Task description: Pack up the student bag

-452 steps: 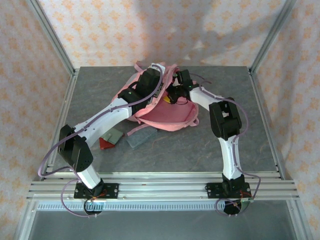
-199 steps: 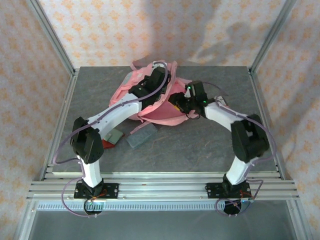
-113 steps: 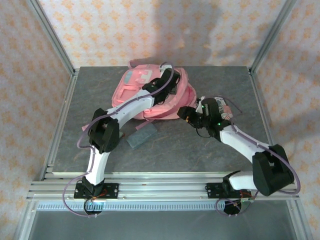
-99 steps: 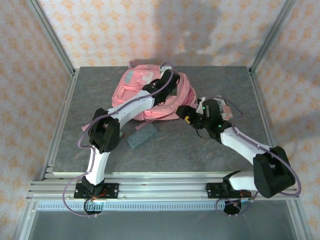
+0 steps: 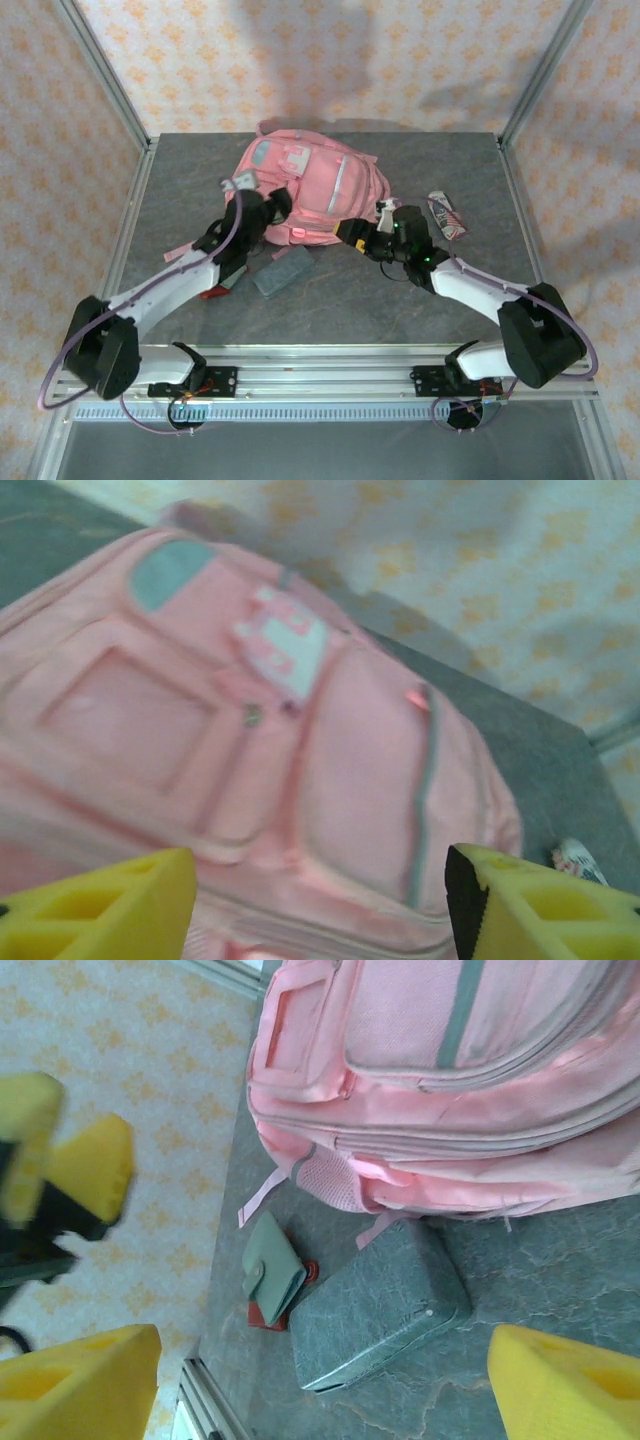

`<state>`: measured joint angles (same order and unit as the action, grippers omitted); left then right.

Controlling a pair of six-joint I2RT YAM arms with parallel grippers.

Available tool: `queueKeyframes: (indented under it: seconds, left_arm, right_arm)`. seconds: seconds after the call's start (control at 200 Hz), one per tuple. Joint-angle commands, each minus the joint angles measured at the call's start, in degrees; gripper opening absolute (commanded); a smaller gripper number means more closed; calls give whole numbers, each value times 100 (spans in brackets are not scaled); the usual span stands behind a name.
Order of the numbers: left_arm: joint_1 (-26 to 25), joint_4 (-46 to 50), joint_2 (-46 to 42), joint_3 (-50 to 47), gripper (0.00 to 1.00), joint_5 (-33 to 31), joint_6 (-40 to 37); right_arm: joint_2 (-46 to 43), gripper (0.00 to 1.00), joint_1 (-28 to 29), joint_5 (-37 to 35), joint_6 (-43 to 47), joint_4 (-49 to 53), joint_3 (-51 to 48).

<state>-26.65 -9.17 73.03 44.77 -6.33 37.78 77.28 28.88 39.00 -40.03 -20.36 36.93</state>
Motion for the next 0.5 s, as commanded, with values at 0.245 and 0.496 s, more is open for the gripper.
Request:
queueKeyframes:
  seconds: [0.245, 0.496]
  left_arm:
    - [788, -2153, 473, -1673, 71, 913, 1400]
    - [897, -2634, 1575, -1473, 70, 1034, 1601]
  right_arm:
    - [-180, 84, 207, 68, 4, -596, -127]
    - [-331, 83, 205, -2, 88, -416, -267]
